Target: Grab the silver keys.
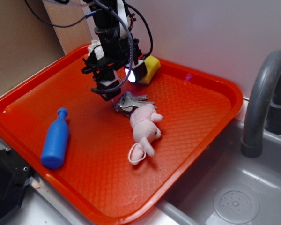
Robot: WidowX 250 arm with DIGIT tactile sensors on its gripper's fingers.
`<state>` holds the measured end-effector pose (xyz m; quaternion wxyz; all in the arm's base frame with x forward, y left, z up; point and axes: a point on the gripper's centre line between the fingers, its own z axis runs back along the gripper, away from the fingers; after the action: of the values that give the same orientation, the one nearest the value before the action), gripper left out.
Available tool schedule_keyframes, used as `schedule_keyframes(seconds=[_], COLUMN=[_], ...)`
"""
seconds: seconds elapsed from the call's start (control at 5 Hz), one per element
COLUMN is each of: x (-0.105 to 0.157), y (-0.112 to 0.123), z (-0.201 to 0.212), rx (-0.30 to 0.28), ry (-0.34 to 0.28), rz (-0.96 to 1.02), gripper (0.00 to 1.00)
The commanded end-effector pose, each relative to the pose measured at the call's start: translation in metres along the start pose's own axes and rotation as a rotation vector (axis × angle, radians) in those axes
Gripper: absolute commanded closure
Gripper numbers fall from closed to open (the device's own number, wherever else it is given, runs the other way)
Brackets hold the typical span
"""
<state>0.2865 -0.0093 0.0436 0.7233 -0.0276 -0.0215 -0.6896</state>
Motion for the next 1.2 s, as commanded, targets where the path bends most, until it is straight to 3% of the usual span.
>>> schedule_keyframes(seconds=[0.0,1.0], x=[0.0147,0.0113], y=[-0.0082,-0.0040], z=[0.0015,0.0046], rx=[0.008,0.006], ry=[0.004,0.033], rz=[-0.018,0.000], gripper=[1.00,1.00])
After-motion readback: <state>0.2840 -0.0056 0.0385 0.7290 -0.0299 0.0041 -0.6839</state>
